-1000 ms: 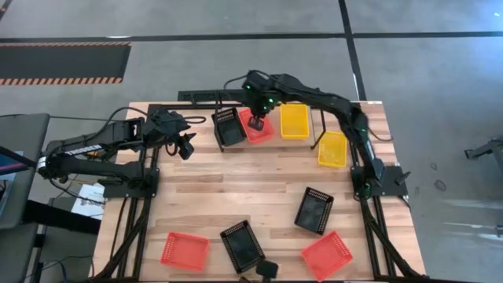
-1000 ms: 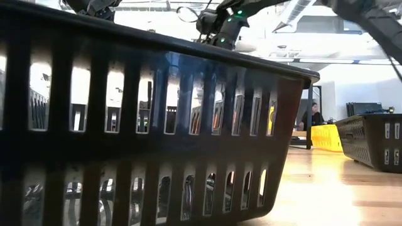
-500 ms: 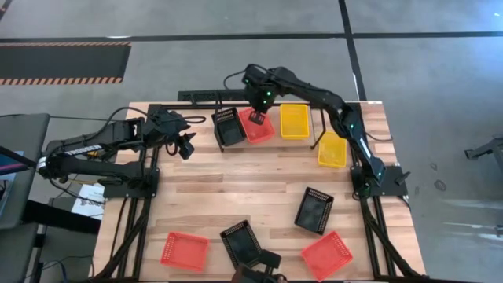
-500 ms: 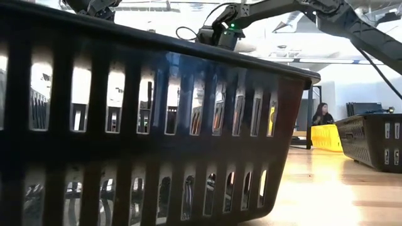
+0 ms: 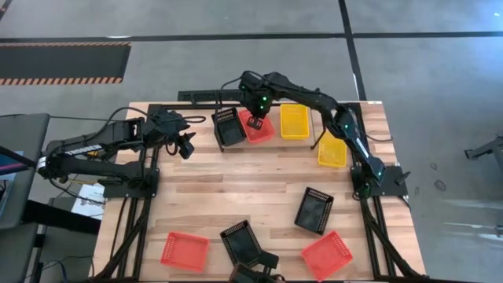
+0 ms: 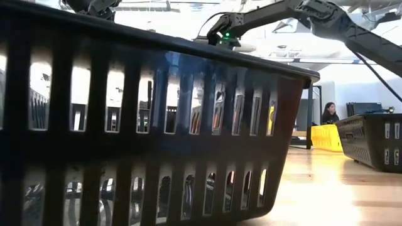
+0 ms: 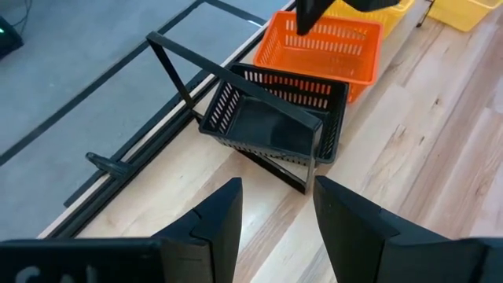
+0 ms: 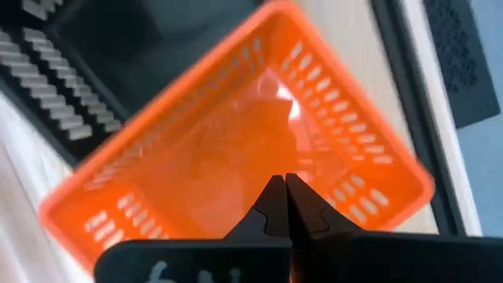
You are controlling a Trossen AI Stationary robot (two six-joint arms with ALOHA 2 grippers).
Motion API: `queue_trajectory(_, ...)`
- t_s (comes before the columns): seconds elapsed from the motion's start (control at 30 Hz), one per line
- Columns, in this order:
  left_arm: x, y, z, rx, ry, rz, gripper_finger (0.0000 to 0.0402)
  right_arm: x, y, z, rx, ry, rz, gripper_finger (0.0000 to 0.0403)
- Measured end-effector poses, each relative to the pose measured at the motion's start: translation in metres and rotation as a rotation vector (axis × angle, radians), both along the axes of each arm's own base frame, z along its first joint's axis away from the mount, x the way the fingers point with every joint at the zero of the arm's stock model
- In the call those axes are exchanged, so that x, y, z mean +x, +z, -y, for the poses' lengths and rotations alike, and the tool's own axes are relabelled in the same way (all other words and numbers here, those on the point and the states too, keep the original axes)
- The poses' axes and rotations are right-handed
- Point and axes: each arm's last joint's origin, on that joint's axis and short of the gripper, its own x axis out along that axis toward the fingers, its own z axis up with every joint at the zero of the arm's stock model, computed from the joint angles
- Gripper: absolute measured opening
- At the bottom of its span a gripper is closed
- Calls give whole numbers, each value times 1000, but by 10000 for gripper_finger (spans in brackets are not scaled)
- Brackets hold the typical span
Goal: Stack baskets on shelf by color
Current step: Adjust the orange bin
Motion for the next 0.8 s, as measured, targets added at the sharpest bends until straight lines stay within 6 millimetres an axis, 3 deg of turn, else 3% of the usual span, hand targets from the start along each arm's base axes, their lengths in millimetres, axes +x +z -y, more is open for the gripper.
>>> queue_trajectory(0.27,0,0,0,-7,8,7,146,4,-6,5,-46,-6,2,0)
queue_trajectory(0.8,0,0,0,-9,10,8,146,-11,-7,21,-125,-71,-109,0)
